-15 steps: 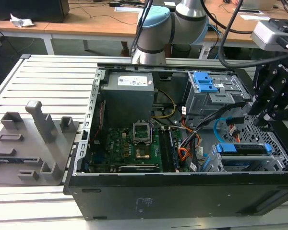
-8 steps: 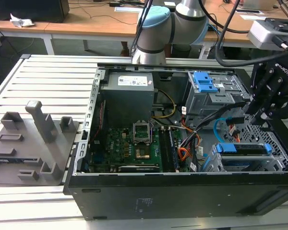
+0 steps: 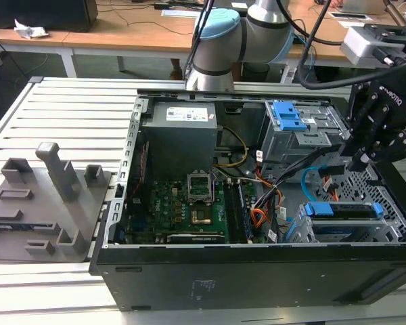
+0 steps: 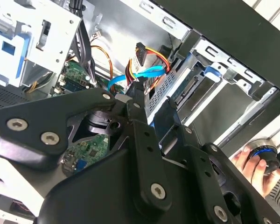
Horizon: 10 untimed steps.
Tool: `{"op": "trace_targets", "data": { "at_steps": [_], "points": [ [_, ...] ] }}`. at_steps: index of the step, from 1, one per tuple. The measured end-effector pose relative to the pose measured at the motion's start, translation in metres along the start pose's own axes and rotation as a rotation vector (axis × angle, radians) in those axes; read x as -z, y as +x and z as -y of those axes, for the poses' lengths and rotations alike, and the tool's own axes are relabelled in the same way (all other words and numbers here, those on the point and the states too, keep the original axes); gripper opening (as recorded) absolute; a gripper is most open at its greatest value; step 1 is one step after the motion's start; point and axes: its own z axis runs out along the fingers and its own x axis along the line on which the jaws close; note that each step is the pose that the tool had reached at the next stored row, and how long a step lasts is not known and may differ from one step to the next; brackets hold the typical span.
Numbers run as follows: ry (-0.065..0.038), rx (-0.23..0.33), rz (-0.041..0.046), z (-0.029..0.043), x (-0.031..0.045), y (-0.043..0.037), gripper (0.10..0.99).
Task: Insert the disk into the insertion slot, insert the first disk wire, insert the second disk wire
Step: 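Insert the first disk wire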
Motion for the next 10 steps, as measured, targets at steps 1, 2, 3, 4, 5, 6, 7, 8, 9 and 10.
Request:
{"op": "trace_targets", "data": {
  "at_steps": [1, 2, 3, 4, 5, 6, 7, 8, 9, 10],
  "points": [
    [0.000, 0.000, -0.0001, 0.0000, -0.0009, -0.0001, 0.361],
    [0.000, 0.000, 0.0001, 0.0001, -0.0018, -0.0001, 0.361],
    [0.000, 0.000, 0.0000, 0.0001, -0.0027, -0.0001, 0.361],
    [0.000, 0.000, 0.0000, -0.0001, -0.0054, -0.0004, 0.361],
    [0.000, 0.000, 0.0001, -0.0005, -0.0074, -0.0010, 0.361],
    [0.000, 0.000, 0.0002, -0.0011, -0.0093, -0.0018, 0.361],
    [0.000, 0.000, 0.0001, -0.0016, -0.0105, -0.0026, 0.361],
    [0.000, 0.000, 0.0001, -0.0027, -0.0120, -0.0042, 0.361],
    [0.000, -0.001, 0.0001, -0.0048, -0.0142, -0.0068, 0.361],
    [0.000, -0.001, 0.0002, -0.0057, -0.0158, -0.0083, 0.361]
  ]
}}
